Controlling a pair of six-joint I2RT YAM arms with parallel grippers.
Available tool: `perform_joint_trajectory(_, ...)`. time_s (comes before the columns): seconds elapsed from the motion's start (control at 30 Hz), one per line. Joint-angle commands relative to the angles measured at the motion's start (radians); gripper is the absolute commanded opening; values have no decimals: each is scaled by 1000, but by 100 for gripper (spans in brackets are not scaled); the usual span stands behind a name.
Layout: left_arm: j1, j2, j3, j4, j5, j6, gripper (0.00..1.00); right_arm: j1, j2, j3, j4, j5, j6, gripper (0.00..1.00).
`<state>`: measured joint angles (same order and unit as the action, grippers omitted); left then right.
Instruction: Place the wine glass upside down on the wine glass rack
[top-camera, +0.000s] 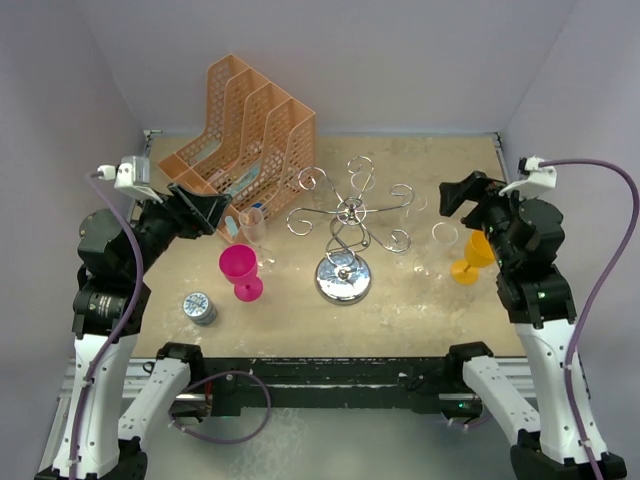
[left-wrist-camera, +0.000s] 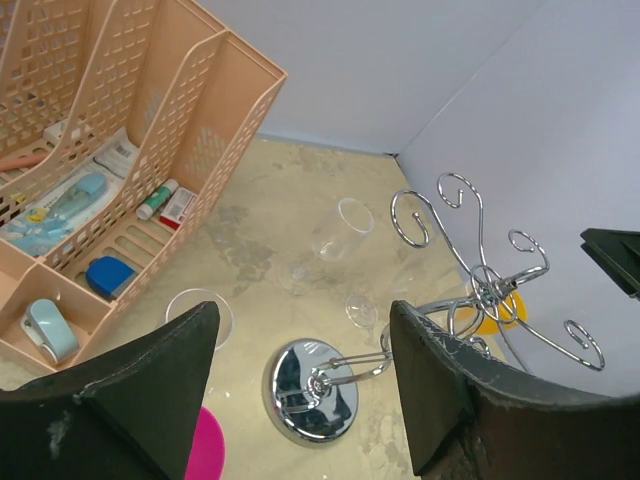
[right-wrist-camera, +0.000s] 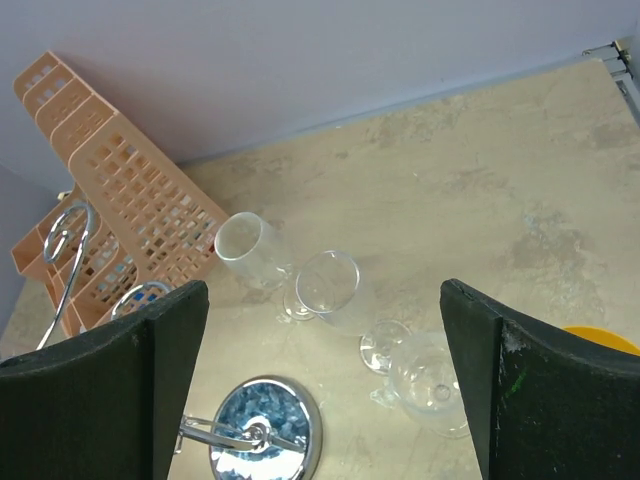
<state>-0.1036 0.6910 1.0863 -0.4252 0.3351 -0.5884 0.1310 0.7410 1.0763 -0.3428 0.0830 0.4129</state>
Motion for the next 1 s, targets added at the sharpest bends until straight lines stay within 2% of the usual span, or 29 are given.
perform_joint_trajectory(0.0, 10, 4, 12, 66, 52, -10, 67, -5, 45, 20, 18, -21, 2, 100)
perform_joint_trajectory(0.33, 12, 11, 12, 137, 0, 32, 67, -5, 223, 84, -7, -15, -93, 94)
perform_joint_trajectory(0.57, 12, 37, -14, 262, -54, 27, 67, -4, 385, 131, -61, -119, -163, 74)
perform_joint_trajectory(0.77, 12, 39, -57, 338, -38, -7, 66, 25, 440, 126, -93, -34, -178, 66)
perform_joint_trajectory(0.97, 12, 40, -61, 327, -38, 6, 66, 61, 522, 164, -95, 20, -164, 48)
